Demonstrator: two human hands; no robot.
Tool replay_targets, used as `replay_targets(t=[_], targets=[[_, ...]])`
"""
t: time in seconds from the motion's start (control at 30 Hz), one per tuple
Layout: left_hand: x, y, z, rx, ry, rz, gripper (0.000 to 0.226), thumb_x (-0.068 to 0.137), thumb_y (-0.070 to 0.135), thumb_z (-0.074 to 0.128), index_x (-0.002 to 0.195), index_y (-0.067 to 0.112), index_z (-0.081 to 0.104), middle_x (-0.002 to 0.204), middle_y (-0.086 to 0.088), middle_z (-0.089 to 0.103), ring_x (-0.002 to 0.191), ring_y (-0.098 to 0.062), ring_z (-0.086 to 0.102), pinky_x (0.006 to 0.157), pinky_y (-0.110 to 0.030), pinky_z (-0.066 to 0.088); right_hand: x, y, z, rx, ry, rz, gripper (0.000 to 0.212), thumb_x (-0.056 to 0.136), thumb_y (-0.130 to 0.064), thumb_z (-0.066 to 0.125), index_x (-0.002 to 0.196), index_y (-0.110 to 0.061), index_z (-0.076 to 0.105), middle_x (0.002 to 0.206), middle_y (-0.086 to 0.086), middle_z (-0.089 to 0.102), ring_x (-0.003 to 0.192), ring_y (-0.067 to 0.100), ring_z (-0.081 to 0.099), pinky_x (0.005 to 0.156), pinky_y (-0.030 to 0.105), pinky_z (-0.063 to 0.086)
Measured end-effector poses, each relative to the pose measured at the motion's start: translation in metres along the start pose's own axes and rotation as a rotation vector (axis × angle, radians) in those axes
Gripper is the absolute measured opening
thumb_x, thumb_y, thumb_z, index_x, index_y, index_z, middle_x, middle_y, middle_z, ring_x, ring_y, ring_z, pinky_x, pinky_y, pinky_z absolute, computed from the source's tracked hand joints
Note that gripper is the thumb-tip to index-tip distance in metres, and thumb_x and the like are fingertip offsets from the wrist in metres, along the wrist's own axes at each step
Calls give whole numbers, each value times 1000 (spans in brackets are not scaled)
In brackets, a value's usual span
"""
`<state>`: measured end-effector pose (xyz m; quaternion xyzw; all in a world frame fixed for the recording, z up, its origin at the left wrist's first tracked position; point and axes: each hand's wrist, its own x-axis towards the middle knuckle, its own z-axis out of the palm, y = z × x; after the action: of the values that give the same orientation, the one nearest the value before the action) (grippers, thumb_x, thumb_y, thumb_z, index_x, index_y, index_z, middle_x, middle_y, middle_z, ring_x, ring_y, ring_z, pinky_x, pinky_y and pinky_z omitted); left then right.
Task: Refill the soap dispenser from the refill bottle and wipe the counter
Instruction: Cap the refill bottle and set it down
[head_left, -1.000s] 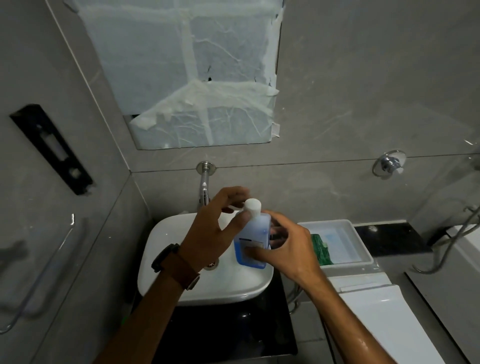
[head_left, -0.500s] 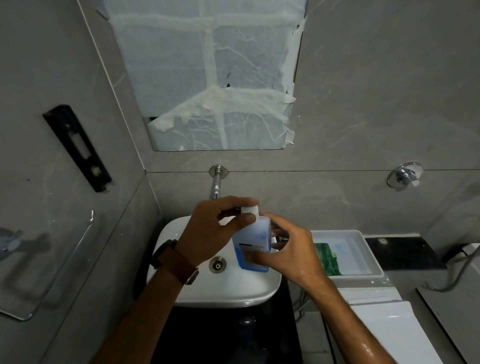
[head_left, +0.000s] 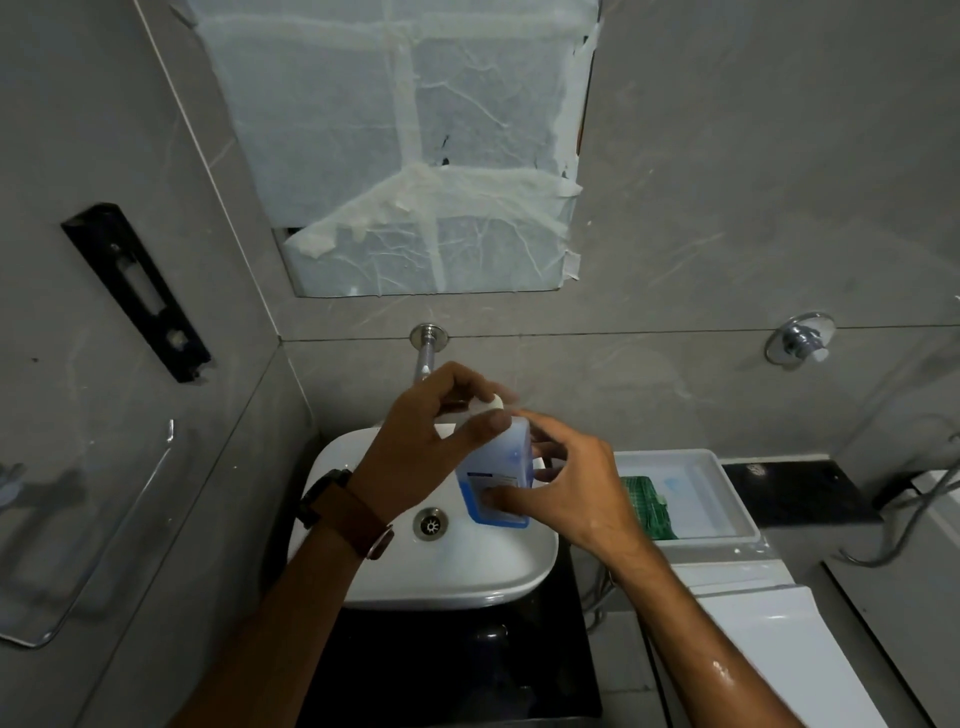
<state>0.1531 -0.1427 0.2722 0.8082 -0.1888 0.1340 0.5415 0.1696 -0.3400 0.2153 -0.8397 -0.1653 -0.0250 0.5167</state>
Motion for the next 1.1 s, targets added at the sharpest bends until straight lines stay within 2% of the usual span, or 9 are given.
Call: replay_targets(t=[0.13,0.23,0.43,0.6,0.7,0.77,0.87,0.97,1.1], targets=[[0,-5,0,-9,29,3,32,93,31,66,119,12,60,118,7,69,105,-12,68,89,-27,57,-3,2,1,17,-2,18,78,65,-37,96,135,-37,61,114,-17,73,102,3,69,85,32,64],[-6,-14,-4,49,137,-24,26,93,22,63,118,20,61,114,8,69,100,-9,69,91,-31,58,-8,6,-2,31,7,28,79,65,-31,97,135,-34,62,118,-14,73,106,5,69,88,34,64],[-22,-12,14,28,76,-40,36,79,50,69,113,41,60,104,32,68,101,2,67,85,-11,52,-13,15,-4,14,-28,23,83,64,-32,97,139,-32,60,121,-10,74,110,10,70,91,40,63],[-31,-21,27,26,-1,-100,37,92,49,55,129,45,50,127,23,60,117,0,60,100,-18,49,-23,27,-3,73,-55,54,86,59,-34,98,135,-38,59,115,-17,74,107,3,70,86,29,63],[-55,-39,38,-50,35,-179,46,96,39,55,140,30,48,139,12,56,122,-1,56,98,-14,47,-37,42,-5,115,-57,113,81,54,-34,100,123,-42,58,114,-21,73,108,1,70,82,20,61],[-83,-54,53,-69,93,-254,50,91,39,63,137,21,53,134,9,59,115,-1,61,90,-13,51,-51,59,-4,120,-61,154,78,55,-31,101,118,-41,58,114,-22,73,109,0,69,79,15,59],[-130,-79,84,-75,67,-388,52,77,41,75,125,24,63,120,7,67,100,-4,69,79,-16,56,-77,91,2,151,-66,239,75,57,-21,100,118,-35,59,115,-19,73,110,1,69,79,15,57],[-165,-107,116,-91,-60,-480,55,77,27,84,127,22,62,118,6,69,98,-8,70,83,-28,60,-103,127,13,173,-92,341,74,57,-11,99,119,-29,61,114,-18,73,111,3,69,84,19,57],[-189,-137,146,-42,-104,-593,56,78,22,84,129,28,61,121,11,68,95,-2,70,84,-26,59,-129,172,33,181,-127,450,72,60,-1,95,119,-20,60,115,-17,73,111,-2,67,83,11,52]])
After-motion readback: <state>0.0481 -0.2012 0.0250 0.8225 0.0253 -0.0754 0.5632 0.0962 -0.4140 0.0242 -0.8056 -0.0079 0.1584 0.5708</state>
